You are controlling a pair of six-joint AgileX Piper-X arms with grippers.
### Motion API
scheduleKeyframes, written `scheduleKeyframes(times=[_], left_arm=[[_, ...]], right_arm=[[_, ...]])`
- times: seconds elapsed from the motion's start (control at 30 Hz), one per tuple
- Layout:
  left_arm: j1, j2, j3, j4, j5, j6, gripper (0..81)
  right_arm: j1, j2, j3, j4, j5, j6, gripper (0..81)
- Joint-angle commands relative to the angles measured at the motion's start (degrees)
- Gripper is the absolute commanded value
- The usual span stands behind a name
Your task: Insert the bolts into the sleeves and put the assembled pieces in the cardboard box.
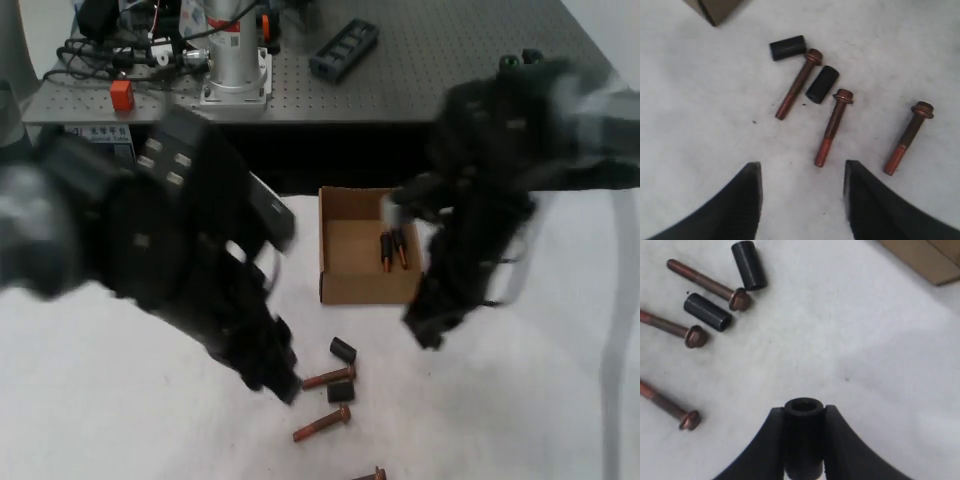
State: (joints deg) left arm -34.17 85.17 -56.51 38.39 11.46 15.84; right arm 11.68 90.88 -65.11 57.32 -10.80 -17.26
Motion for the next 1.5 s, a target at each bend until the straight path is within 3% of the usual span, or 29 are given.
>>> scheduleKeyframes(times=[0.0, 0.23, 0.43, 0.7, 1.03, 1.23, 1.3, 1.4, 1.47], left_arm=[[-3.0, 3.7, -2.1, -0.6, 0.8, 4.2, 36.6], [-12.5, 13.0, -6.7, 0.6, -1.2, 8.9, 36.6], [-17.0, 20.3, -12.0, 2.5, -4.9, 10.4, 36.6], [-17.4, 25.2, -13.8, 4.9, -7.4, 12.6, 36.3], [-17.4, 25.8, -13.8, 7.8, -7.4, 14.9, 9.5], [-17.4, 25.8, -13.8, 8.1, -7.4, 14.9, 20.4], [-17.4, 25.8, -13.8, 7.5, -7.4, 14.9, 15.2], [-17.4, 25.8, -14.0, 6.7, -7.3, 13.5, 0.5], [-17.4, 25.8, -14.9, 6.7, -7.3, 9.6, 0.5]], right_arm=[[-1.7, -5.4, 4.7, -1.2, -1.9, 1.3, 1.9], [-7.2, -24.6, 21.0, -2.9, -3.1, 3.5, 1.9], [-8.5, -33.5, 27.9, -2.7, -3.1, 3.9, 1.9], [-8.5, -37.2, 29.7, -2.3, -3.1, 4.6, 1.9], [-8.5, -37.2, 29.7, -2.3, -3.1, 4.6, 1.9], [-8.5, -37.2, 29.7, -2.3, -3.1, 4.9, 1.9], [-8.5, -37.2, 29.7, -2.3, -3.1, 4.9, 1.9], [-8.5, -37.2, 29.7, -2.4, -3.3, 5.3, 1.9], [-8.5, -37.6, 29.8, -3.0, -5.9, 5.6, 1.9]])
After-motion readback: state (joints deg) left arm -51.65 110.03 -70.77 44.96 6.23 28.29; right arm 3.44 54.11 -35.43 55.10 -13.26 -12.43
